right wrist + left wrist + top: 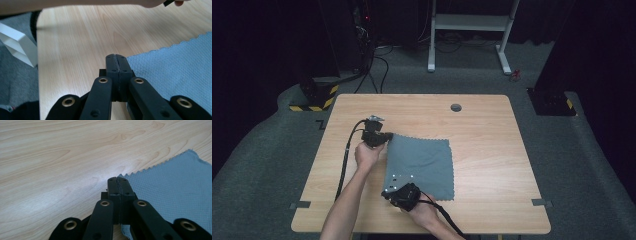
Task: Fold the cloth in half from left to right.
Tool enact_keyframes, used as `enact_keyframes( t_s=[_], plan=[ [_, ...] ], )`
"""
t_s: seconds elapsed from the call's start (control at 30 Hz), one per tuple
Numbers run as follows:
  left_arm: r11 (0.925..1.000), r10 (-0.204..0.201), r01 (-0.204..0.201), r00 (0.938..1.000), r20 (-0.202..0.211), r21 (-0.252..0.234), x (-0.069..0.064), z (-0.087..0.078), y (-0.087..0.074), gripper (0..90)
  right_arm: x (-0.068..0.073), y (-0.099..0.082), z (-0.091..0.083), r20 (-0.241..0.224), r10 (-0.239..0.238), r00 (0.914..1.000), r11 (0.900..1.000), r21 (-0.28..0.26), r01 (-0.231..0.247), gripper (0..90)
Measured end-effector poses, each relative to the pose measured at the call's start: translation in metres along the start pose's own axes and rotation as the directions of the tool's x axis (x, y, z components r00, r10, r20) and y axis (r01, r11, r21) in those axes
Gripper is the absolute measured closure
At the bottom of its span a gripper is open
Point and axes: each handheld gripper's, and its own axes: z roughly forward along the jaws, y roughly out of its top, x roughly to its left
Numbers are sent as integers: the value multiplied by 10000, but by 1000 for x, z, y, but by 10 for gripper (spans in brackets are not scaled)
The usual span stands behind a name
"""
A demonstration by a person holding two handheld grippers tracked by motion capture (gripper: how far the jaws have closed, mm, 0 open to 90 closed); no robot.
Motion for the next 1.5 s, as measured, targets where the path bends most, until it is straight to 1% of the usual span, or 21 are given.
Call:
enact_keyframes(
  t_s=[0.03,0.13,0.17,0.23,0.3,0.37,0.43,0.53,0.63,0.73,0.8,0.87,0.93,0.97,1.03,1.1,1.2,1.3,1.33,1.43,1.5],
  plan=[
    [10000,-2,2,10000,-11,2,1,-1,0,900,0,1,0,-100,83,9999,9999,-86,-83,900],
    [9999,-162,162,9999,24,-18,0,-1,1,900,-1,1,0,-88,96,9999,9998,-172,-97,900],
    [10000,-60,60,10000,-20,-9,-2,0,2,900,-1,0,-2,-61,159,9999,9997,-193,-160,900],
    [10000,-80,80,10000,26,-41,-5,5,3,900,-1,-2,-8,170,261,9995,9992,-294,-255,900],
    [10000,-30,30,9999,132,-23,-11,11,5,900,-3,-5,-14,285,402,9988,9985,-383,-391,900],
    [9999,132,-131,9996,241,-53,-20,20,6,900,-8,-10,-18,303,554,9980,9981,-288,-546,900],
    [9998,216,-215,9993,301,-19,-27,25,9,900,-10,-14,-21,426,549,9976,9984,-146,-543,900],
    [9998,185,-184,9990,405,-46,-33,29,11,900,-12,-20,-28,504,730,9961,9971,-252,-718,900],
    [9991,409,-413,9985,360,89,-39,34,15,900,-12,-25,-33,687,771,9947,9965,-385,-746,900],
    [9979,634,-636,9974,334,69,-48,36,19,900,-14,-31,-37,721,891,9934,9954,-415,-863,900],
    [9938,1105,-1107,9938,139,109,-57,37,22,900,-15,-36,-41,863,815,9929,9963,-350,-787,900],
    [9909,1333,-1334,9910,80,153,-63,39,23,900,-15,-40,-46,1138,688,9911,9973,-319,-656,900],
    [9892,1442,-1441,9895,-36,272,-67,42,25,900,-18,-45,-52,1221,834,9890,9961,-395,-791,900],
    [9904,1355,-1355,9908,28,265,-68,43,26,900,-19,-48,-55,1272,878,9880,9956,-429,-830,900],
    [9896,1426,-1427,9898,44,177,-70,44,27,900,-21,-54,-61,1343,1062,9852,9937,-494,-1003,900],
    [9910,1324,-1326,9911,131,175,-73,47,28,900,-22,-59,-64,1389,1170,9834,9926,-479,-1113,900],
    [9892,1448,-1452,9893,171,214,-77,52,29,900,-23,-66,-66,1529,1161,9814,9930,-390,-1114,900],
    [9865,1617,-1622,9865,274,204,-86,55,33,900,-23,-72,-70,1551,1420,9776,9896,-447,-1367,900],
    [9846,1729,-1736,9845,302,214,-89,56,36,900,-23,-73,-72,1615,1367,9774,9903,-481,-1306,900],
    [9841,1774,-1772,9830,469,-86,-99,57,39,900,-23,-77,-77,1717,1378,9755,9900,-528,-1306,900],
    [9809,1945,-1944,9802,382,-59,-102,60,39,900,-24,-80,-81,1795,1413,9735,9898,-451,-1353,900]
  ],
)
